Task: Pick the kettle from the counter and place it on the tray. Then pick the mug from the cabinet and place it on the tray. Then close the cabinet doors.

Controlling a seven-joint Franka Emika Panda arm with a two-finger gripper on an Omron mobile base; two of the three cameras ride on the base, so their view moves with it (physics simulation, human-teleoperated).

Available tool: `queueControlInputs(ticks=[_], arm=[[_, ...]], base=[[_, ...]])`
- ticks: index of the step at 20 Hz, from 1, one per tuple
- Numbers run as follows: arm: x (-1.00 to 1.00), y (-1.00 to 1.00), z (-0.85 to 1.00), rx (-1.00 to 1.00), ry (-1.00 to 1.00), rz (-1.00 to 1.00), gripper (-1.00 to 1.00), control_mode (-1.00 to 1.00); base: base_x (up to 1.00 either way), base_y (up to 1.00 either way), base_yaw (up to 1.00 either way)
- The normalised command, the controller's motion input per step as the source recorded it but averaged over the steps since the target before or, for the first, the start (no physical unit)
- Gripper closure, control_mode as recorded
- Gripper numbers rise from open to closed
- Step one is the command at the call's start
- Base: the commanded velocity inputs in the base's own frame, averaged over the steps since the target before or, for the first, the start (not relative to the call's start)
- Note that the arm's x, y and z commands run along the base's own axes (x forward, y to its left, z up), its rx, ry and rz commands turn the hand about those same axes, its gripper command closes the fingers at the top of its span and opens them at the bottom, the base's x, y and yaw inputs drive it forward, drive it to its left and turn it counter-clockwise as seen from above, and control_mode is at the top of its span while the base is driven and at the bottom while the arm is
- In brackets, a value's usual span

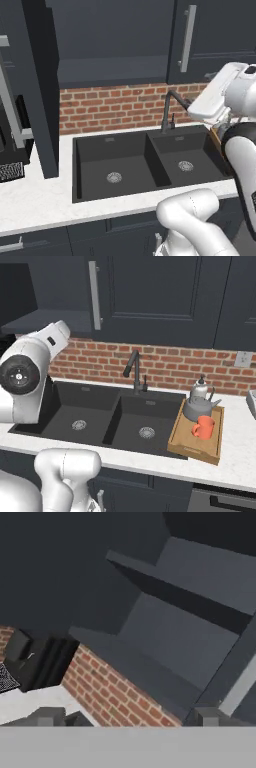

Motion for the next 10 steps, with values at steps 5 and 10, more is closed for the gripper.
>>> queueControlInputs(ticks=[5,10], arm=[[-0.36,0.17,0.00,-0.64,0.00,0.25,-1.00,-1.00],[-0.41,0.00,0.00,-0.39,-0.05,0.19,-1.00,-1.00]], base=[[0.00,0.00,0.00],[0.00,0.00,0.00]])
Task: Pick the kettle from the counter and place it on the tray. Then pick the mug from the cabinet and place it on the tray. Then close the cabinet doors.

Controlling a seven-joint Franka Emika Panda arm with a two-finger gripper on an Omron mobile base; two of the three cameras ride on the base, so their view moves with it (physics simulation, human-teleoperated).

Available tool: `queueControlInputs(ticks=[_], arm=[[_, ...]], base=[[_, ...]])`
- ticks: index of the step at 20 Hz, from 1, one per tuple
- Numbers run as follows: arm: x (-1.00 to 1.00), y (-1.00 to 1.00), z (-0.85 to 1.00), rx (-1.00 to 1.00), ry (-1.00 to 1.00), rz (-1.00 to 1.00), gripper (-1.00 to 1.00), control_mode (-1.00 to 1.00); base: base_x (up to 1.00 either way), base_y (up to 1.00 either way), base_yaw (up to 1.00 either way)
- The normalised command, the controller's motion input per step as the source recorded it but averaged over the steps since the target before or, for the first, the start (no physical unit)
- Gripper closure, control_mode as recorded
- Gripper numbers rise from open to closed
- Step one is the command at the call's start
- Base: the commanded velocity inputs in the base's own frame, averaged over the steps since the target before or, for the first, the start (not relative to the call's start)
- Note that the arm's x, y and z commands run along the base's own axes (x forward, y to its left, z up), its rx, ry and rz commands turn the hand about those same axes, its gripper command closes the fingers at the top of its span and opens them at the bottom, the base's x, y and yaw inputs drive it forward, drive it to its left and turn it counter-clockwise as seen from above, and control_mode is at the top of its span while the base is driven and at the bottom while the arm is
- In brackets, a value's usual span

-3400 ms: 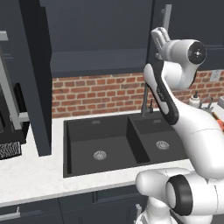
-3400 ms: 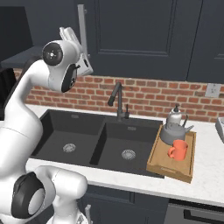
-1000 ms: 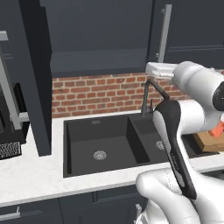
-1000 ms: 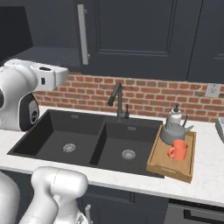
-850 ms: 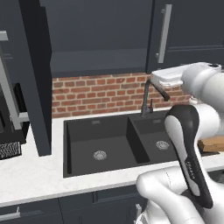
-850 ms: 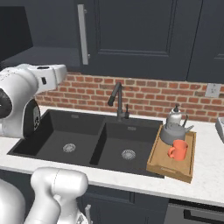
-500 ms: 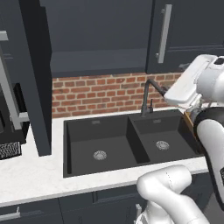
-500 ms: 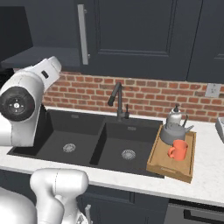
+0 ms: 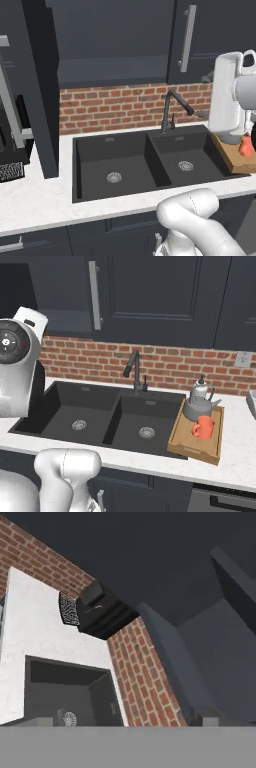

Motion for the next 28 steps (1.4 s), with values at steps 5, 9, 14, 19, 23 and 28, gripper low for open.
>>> queueControlInputs(ticks=[5,9,14,19,23,28], arm=[[-0.47,0.00,0.04,-0.37,-0.07,0.19,-1.00,-1.00],[-0.49,0.00,0.05,-0.30,-0.10,0.16,-1.00,-1.00],[-0.40,0.03,0.06,-0.21,-0.12,0.10,-1.00,-1.00],[-0.30,0.38,0.00,-0.03,-0.14,0.01,-1.00,-1.00],[-0.26,0.54,0.00,0.00,-0.14,0.00,-1.00,-1.00],[-0.22,0.55,0.00,0.01,-0.08,0.00,-1.00,-1.00]], base=[[0.00,0.00,0.00],[0.00,0.00,0.00],[0.00,0.00,0.00],[0.00,0.00,0.00],[0.00,0.00,0.00],[0.00,0.00,0.00]])
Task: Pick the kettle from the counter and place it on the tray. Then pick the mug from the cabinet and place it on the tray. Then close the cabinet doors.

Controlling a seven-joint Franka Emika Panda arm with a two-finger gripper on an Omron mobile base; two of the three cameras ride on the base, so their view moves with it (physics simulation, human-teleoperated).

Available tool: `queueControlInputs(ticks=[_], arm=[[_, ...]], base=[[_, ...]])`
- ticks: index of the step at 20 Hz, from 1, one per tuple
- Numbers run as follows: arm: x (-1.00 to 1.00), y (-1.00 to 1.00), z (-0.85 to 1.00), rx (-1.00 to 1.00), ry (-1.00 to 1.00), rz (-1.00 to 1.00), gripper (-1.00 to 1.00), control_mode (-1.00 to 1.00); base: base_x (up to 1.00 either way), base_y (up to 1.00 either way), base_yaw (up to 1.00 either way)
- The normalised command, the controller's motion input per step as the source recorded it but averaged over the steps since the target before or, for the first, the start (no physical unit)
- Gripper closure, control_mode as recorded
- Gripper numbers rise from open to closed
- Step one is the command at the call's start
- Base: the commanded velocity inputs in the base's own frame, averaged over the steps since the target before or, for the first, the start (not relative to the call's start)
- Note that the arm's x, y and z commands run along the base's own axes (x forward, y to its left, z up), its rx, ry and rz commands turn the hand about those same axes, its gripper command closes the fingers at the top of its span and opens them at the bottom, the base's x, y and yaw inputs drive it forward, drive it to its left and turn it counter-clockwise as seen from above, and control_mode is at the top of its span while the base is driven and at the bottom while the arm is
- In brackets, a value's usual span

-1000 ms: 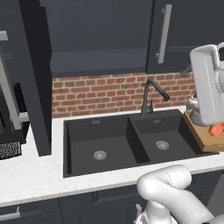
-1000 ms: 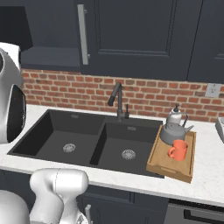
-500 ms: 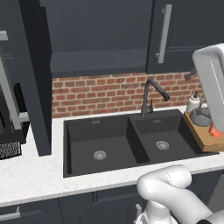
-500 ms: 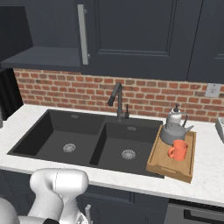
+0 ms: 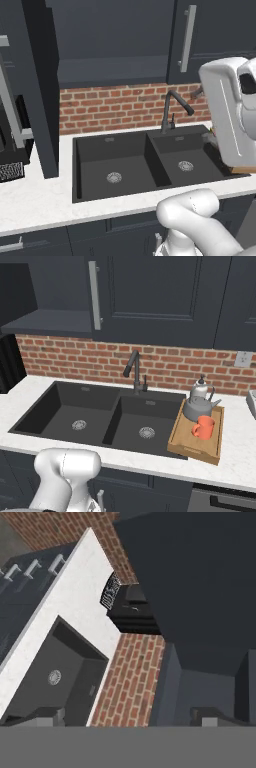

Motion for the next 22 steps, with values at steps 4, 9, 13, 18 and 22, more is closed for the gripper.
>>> queueControlInputs(ticks=[4,9,13,18,22], arm=[[-0.17,0.51,0.00,0.06,-0.01,0.00,-1.00,-1.00],[0.01,0.77,-0.01,0.01,-0.16,0.00,-1.00,-1.00],[0.00,0.76,0.00,0.00,-0.34,0.03,-1.00,-1.00],[0.00,0.77,-0.03,0.00,-0.32,0.00,-1.00,-1.00],[-0.05,0.74,0.00,0.03,-0.14,0.01,-1.00,-1.00]], base=[[0.00,0.00,0.00],[0.00,0.00,0.00],[0.00,0.00,0.00],[0.00,0.00,0.00],[0.00,0.00,0.00]])
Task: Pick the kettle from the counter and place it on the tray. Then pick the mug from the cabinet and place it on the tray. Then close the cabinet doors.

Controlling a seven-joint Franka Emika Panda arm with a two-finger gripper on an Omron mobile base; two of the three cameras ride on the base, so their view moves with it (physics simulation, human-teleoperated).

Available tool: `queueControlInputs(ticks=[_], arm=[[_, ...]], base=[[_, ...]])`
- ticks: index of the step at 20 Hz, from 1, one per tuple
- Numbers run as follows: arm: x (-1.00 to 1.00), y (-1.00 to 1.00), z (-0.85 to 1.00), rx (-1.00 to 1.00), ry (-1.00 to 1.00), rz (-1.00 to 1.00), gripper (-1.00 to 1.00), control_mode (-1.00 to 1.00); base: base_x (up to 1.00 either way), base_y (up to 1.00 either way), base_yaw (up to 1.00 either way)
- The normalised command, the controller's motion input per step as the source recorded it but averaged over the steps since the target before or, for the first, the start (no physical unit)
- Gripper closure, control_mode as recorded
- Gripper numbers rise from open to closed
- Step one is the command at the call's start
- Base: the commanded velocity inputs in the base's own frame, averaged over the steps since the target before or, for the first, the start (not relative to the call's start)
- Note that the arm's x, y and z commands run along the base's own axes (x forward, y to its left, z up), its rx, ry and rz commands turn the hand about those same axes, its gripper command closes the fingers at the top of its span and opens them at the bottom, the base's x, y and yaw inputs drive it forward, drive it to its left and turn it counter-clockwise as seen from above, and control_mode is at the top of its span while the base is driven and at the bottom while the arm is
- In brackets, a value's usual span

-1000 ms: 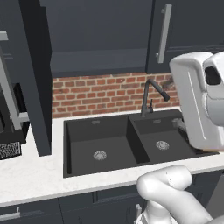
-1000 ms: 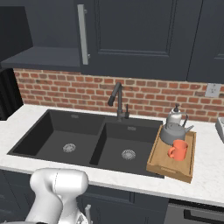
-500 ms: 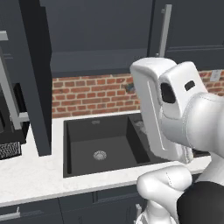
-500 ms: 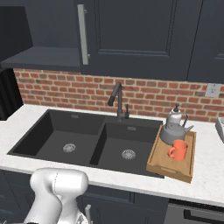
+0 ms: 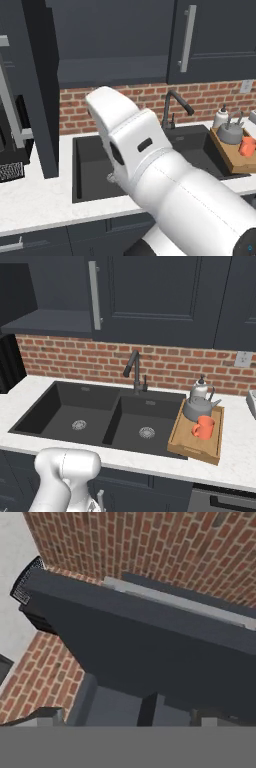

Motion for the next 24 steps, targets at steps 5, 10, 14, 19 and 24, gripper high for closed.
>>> queueControlInputs(ticks=[5,10,14,19,24], arm=[[-0.33,0.41,0.04,0.10,0.01,0.07,-1.00,-1.00],[-0.36,0.29,0.01,0.09,0.05,0.13,-1.00,-1.00],[-0.22,0.45,0.00,0.04,0.03,0.09,-1.00,-1.00],[-0.12,0.51,0.00,0.02,0.00,0.07,-1.00,-1.00],[-0.02,0.49,0.03,0.01,0.01,0.06,-1.00,-1.00]], base=[[0.00,0.00,0.00],[0.00,0.00,0.00],[0.00,0.00,0.00],[0.00,0.00,0.00],[0.00,0.00,0.00]])
